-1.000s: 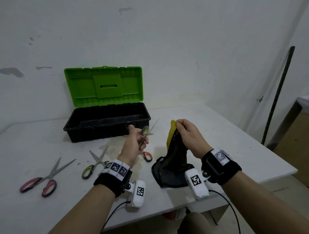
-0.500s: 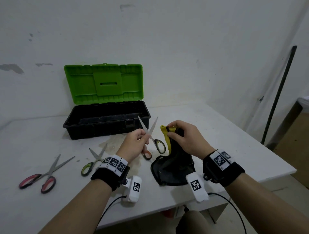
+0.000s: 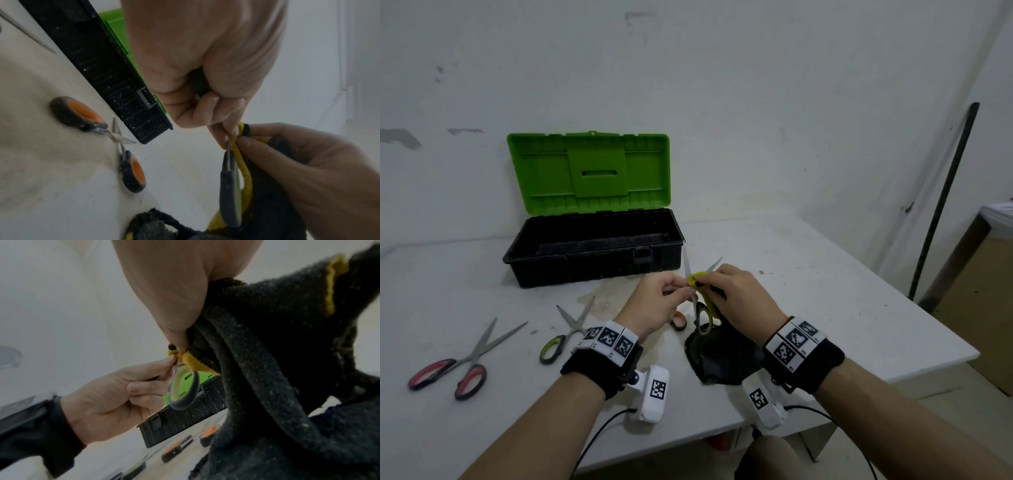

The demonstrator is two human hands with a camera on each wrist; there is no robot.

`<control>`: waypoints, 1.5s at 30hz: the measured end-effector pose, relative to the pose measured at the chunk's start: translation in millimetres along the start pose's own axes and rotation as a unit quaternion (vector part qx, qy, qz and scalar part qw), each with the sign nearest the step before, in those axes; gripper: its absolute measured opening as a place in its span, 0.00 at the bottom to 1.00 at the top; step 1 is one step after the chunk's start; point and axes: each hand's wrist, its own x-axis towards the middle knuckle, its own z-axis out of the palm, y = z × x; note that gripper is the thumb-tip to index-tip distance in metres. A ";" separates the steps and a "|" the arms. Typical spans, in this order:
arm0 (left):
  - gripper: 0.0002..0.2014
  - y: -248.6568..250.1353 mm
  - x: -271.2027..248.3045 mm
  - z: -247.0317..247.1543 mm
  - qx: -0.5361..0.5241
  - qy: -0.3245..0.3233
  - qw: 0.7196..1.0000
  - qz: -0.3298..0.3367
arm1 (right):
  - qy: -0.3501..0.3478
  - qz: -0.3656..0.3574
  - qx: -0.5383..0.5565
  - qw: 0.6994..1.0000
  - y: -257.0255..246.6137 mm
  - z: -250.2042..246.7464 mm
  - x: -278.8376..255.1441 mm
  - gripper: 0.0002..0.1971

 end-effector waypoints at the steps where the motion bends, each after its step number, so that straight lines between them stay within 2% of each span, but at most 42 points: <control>1: 0.05 0.6 -0.1 -0.3 0.002 -0.002 1.000 0.001 | 0.011 0.017 0.005 1.000 1.0 -1.1 1.3 0.11; 5: 0.06 1.1 -0.8 -3.4 0.014 -0.004 1.000 0.001 | 0.061 0.105 -0.004 0.993 17.6 -9.7 13.6 0.11; 8: 0.05 -0.8 -0.2 -4.0 0.012 -0.001 1.000 -0.007 | 0.077 0.095 0.007 0.992 18.4 -14.4 13.2 0.10; 10: 0.04 -1.2 0.8 -3.2 -0.002 0.000 1.000 -0.012 | 0.042 0.054 0.024 0.997 7.6 -10.1 7.5 0.09; 13: 0.04 -0.9 1.5 -0.1 -0.011 -0.005 1.000 -0.011 | -0.024 0.025 0.023 0.999 -3.4 1.0 -0.4 0.14; 15: 0.03 -0.1 1.3 0.9 -0.006 -0.008 1.000 -0.006 | -0.020 0.037 0.007 0.999 -0.4 1.4 1.7 0.13; 19: 0.04 -0.6 -0.6 -2.6 -0.001 -0.006 1.000 -0.009 | 0.021 0.124 -0.023 0.992 14.2 -14.4 16.8 0.12; 21: 0.03 -0.4 -1.2 -3.6 -0.007 -0.007 1.000 -0.015 | 0.025 0.120 -0.012 0.992 14.1 -18.5 19.3 0.11; 24: 0.03 0.9 0.0 -2.1 -0.001 -0.010 1.000 -0.017 | -0.050 0.064 -0.014 0.997 0.8 -11.1 14.0 0.11; 26: 0.04 1.4 0.3 -0.8 0.013 -0.016 1.000 -0.012 | -0.086 0.055 -0.033 0.994 -3.6 -4.7 10.3 0.11; 30: 0.02 -0.9 -0.7 -1.7 0.034 -0.011 0.999 -0.007 | -0.038 0.113 -0.045 0.992 9.1 -10.7 18.3 0.12; 33: 0.03 -3.1 -0.8 -2.2 -0.010 -0.007 1.000 -0.026 | 0.020 0.102 0.003 0.995 17.2 -15.9 16.8 0.10; 36: 0.03 -3.2 1.0 -2.0 -0.036 -0.001 0.998 -0.041 | 0.001 0.036 0.042 0.998 7.9 -12.2 7.7 0.11; 39: 0.05 -1.9 1.6 1.3 -0.049 -0.007 0.998 -0.042 | -0.046 -0.002 0.005 0.999 0.5 -1.9 -0.2 0.12; 41: 0.05 -1.7 1.6 2.4 -0.050 -0.010 0.998 -0.041 | -0.044 0.005 -0.010 0.999 3.7 0.5 -0.2 0.11; 45: 0.06 -4.0 3.4 -1.1 -0.047 -0.005 0.998 -0.035 | 0.024 0.070 -0.001 0.997 15.6 -8.2 7.3 0.09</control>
